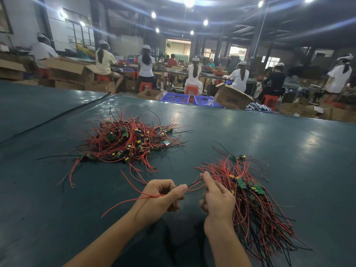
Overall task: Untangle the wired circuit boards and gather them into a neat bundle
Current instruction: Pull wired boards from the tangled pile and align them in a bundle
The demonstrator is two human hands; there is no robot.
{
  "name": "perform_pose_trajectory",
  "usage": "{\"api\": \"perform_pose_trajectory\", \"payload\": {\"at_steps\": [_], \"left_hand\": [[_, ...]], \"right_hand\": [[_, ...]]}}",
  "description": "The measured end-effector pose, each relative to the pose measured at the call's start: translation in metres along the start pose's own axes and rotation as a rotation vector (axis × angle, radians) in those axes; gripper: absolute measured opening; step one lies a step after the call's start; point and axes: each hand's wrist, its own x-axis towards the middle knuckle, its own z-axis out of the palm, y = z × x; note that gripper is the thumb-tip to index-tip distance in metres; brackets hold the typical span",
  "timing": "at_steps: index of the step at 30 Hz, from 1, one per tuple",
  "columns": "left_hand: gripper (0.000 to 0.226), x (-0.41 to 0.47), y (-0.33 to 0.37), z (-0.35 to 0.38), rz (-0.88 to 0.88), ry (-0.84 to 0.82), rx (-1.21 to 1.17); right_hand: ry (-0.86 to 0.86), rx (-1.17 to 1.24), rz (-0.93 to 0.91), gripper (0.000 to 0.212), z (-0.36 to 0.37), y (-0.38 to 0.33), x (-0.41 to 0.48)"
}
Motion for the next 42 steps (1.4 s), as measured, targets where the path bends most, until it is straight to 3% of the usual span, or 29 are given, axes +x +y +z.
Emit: {"api": "perform_pose_trajectory", "payload": {"at_steps": [6, 16, 19, 22, 25, 27, 32, 35, 38, 42], "left_hand": [[0.034, -0.002, 0.004, -0.001, -0.022, -0.023, -0.045], [0.025, 0.007, 0.001, -0.006, -0.206, 0.264, -0.542], [0.017, 0.009, 0.002, -0.008, -0.247, 0.296, -0.679], [0.024, 0.010, 0.004, -0.009, -0.263, 0.311, -0.704], [0.030, 0.010, 0.005, -0.016, -0.296, 0.257, -0.734], [0.031, 0.008, 0.008, -0.019, -0.297, 0.146, -0.780], [0.040, 0.008, 0.009, -0.012, -0.383, -0.108, -0.673], [0.045, 0.004, 0.003, -0.008, -0.390, -0.269, -0.566], [0.050, 0.002, 0.002, -0.009, -0.441, -0.271, -0.611], [0.039, 0.002, 0.003, -0.006, -0.509, -0.195, -0.847]], "right_hand": [[0.130, 0.166, -0.005, 0.014, -0.015, -0.008, 0.018], [0.005, 0.248, -0.155, 0.023, -0.012, -0.015, 0.004], [-0.033, 0.237, -0.190, 0.028, -0.010, -0.018, 0.000], [-0.108, 0.287, -0.211, 0.031, -0.011, -0.021, -0.005], [-0.213, 0.362, -0.161, 0.053, -0.015, -0.021, -0.006], [-0.247, 0.276, -0.117, 0.061, -0.015, -0.019, -0.006], [-0.406, -0.175, -0.076, 0.048, 0.000, -0.003, -0.019], [-0.510, -0.187, -0.096, 0.047, 0.008, 0.005, -0.030], [-0.480, -0.127, -0.100, 0.035, 0.011, 0.008, -0.032], [-0.413, -0.122, -0.119, 0.023, 0.011, 0.006, -0.032]]}}
